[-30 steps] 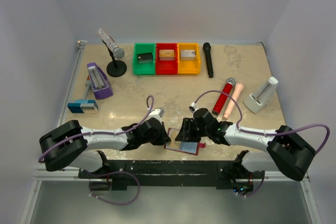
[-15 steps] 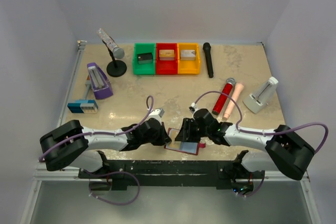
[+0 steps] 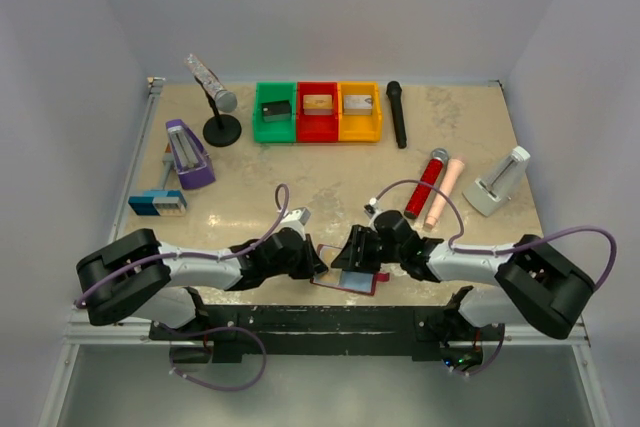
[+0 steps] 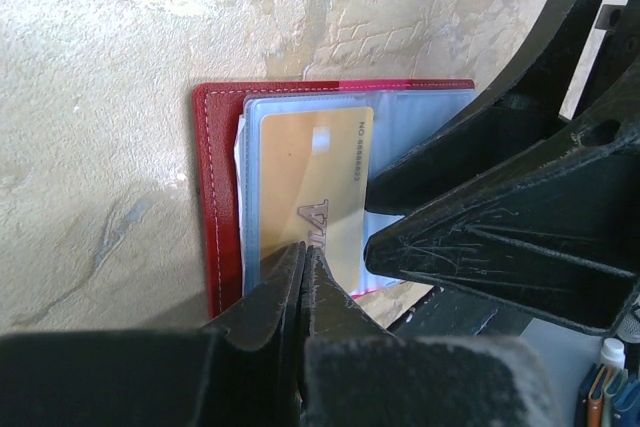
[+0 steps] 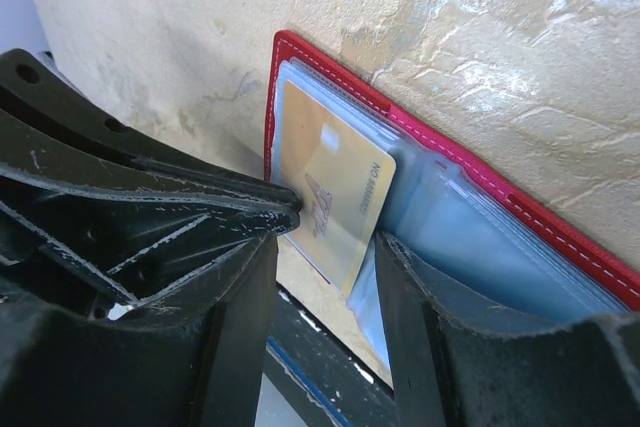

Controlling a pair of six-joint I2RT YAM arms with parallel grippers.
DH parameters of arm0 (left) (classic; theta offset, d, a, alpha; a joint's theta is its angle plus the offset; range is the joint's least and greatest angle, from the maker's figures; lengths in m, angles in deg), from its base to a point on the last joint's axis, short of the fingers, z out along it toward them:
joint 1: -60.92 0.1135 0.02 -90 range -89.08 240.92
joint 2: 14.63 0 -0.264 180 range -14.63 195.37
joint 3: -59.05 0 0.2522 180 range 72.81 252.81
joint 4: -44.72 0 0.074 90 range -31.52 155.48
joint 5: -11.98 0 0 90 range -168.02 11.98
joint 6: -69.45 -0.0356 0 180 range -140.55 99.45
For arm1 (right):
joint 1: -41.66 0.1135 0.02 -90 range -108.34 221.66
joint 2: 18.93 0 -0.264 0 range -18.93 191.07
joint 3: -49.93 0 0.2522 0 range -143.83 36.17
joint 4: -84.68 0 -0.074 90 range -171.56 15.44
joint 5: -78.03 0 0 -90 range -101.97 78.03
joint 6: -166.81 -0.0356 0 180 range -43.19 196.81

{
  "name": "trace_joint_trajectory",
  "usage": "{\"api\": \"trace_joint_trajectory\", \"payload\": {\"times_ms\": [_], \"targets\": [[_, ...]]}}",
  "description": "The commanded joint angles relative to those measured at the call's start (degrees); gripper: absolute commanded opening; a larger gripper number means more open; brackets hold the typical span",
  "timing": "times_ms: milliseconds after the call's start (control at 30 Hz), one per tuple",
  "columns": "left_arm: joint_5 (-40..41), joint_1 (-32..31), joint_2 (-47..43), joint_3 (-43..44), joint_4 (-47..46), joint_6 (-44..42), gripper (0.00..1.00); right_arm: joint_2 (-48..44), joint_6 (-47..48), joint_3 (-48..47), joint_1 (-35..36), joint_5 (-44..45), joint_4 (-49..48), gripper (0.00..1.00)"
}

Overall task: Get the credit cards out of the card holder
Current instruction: Remove the credit card from the card holder.

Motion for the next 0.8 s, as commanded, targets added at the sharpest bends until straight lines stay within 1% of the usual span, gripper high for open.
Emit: {"api": "trace_joint_trajectory", "payload": {"times_ms": [0,300,433,500,633,767], "targets": [[0.7,0.1,1.0,-2.8,2.3,0.4,0.00,1.4,-2.3,2.4,-0.7,-1.0,-4.5,0.49],[1.8,0.1,-2.8,-3.2,3.3,0.5,0.00,4.7,-5.2,4.9,-1.8,-1.3,-9.9,0.50],[2.6,0.1,-5.2,-3.3,4.9,0.2,0.01,5.0,-5.2,4.7,-1.8,-1.3,-9.7,0.50],[3.0,0.1,-6.4,-3.2,5.5,-0.1,0.04,4.8,-4.6,4.3,-1.8,-1.2,-8.8,0.50],[3.1,0.1,-8.0,-2.4,7.1,-1.3,0.18,4.2,-3.5,3.5,-1.8,-0.9,-6.2,0.50],[3.5,0.2,-8.9,-1.5,8.7,-2.1,0.18,4.1,-2.7,2.9,-1.7,-0.5,-4.7,0.50]]}}
